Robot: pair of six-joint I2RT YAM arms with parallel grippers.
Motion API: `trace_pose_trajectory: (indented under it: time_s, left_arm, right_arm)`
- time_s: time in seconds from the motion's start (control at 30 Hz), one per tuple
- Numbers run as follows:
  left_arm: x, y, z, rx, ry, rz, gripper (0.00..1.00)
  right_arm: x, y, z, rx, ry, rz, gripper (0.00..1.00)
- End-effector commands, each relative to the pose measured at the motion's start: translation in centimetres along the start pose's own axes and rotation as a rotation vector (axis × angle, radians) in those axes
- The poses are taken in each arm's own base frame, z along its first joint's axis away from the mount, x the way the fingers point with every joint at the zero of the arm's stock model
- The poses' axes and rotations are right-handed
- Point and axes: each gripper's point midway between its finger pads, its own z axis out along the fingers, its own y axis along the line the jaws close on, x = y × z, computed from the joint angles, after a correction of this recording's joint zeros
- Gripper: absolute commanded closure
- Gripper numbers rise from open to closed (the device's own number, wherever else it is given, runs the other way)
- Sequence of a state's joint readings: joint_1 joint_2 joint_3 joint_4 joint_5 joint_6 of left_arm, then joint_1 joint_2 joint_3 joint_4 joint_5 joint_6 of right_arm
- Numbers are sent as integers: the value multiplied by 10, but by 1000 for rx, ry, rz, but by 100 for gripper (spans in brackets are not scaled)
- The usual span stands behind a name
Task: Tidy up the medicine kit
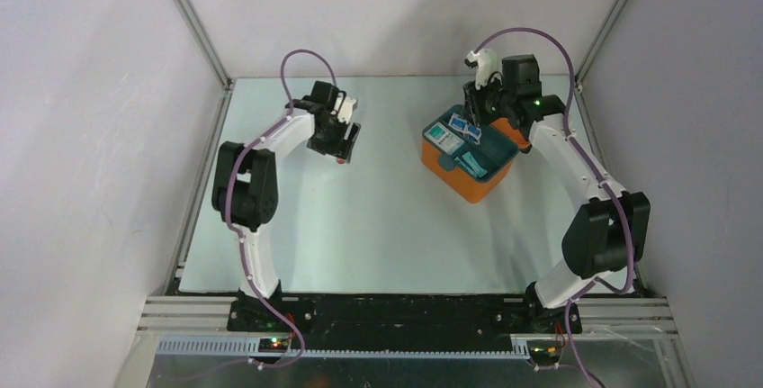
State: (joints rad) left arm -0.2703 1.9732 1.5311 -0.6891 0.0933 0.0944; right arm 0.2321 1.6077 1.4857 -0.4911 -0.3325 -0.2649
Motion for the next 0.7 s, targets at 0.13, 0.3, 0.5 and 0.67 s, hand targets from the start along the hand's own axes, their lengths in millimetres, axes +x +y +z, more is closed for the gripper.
trace_pose_trajectory:
  time_s: [0.13,0.3,0.5,0.67]
  left_arm:
    - [-28,2,13,-74,-20,99,32]
    - [-23,0,23,-69,6,96,44]
    - [-25,9,29,-113,20,91,44]
    - [-23,7,38,-96,38,91,49]
  right_arm:
    - [-9,8,-25,-26,-40,-17,67]
    - [-9,8,-28,-28,-47,1,67]
    - [-6,9,-31,-22,-49,4,67]
    - [-4,10,-30,-28,-45,10,67]
